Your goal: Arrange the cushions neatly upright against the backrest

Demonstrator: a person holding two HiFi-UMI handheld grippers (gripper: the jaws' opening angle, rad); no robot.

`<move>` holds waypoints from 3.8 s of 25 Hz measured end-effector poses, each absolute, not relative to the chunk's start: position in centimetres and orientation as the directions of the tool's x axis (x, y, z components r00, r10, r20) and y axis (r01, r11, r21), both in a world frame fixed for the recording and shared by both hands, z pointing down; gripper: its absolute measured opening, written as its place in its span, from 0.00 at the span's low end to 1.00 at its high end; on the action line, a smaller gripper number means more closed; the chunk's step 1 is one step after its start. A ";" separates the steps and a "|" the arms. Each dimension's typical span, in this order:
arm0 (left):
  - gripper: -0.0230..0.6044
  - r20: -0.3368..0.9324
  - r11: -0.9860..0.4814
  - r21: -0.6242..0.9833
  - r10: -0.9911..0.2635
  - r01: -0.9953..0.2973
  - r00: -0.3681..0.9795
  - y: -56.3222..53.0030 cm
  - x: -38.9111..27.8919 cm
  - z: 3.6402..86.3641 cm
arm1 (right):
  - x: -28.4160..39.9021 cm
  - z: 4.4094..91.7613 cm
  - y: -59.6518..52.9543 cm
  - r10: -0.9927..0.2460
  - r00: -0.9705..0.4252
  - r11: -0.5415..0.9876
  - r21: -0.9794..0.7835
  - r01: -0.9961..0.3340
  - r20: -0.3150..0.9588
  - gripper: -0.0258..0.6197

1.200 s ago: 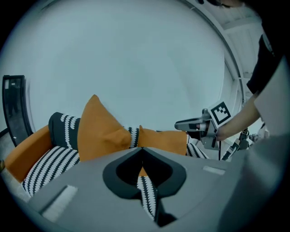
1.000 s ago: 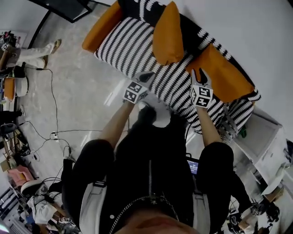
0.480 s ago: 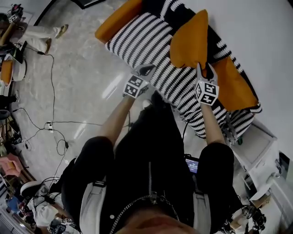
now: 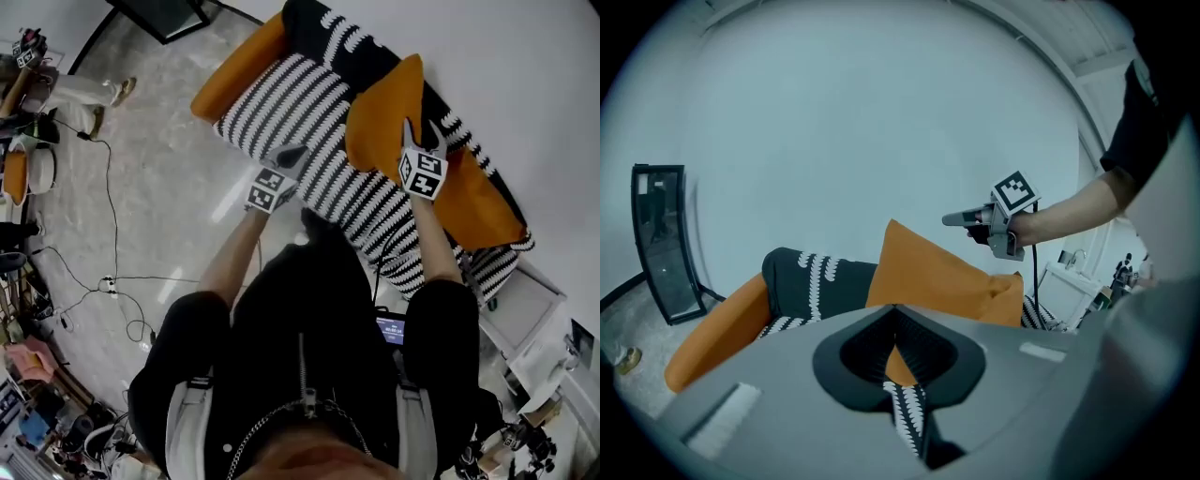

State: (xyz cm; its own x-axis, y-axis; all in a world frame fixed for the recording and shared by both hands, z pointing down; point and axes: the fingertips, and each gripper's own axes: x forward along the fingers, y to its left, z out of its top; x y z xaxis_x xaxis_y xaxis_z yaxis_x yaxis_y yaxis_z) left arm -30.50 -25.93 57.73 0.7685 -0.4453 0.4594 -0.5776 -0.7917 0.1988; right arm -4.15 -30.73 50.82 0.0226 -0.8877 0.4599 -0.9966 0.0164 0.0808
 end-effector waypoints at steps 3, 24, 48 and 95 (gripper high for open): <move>0.05 0.469 -0.797 0.187 -0.442 -0.575 0.765 -29.7 -29.5 57.2 | -2.2 51.3 -35.0 -0.870 0.056 -0.028 0.064 -0.998 0.489 0.33; 0.05 0.494 -0.805 0.254 -0.369 -0.537 0.787 -44.7 -27.4 60.5 | 4.3 59.0 -53.1 -0.608 0.169 -0.115 0.125 -0.985 0.776 0.37; 0.05 0.518 -0.936 0.310 0.020 -0.166 0.855 -46.9 -21.7 63.8 | -5.4 54.7 -41.4 -0.673 0.082 -0.019 0.094 -0.995 0.735 0.09; 0.33 0.713 -0.985 0.170 0.118 -0.007 0.691 -30.8 3.8 75.2 | 1.8 68.1 14.4 -0.396 0.164 -0.482 -0.053 -0.875 0.904 0.10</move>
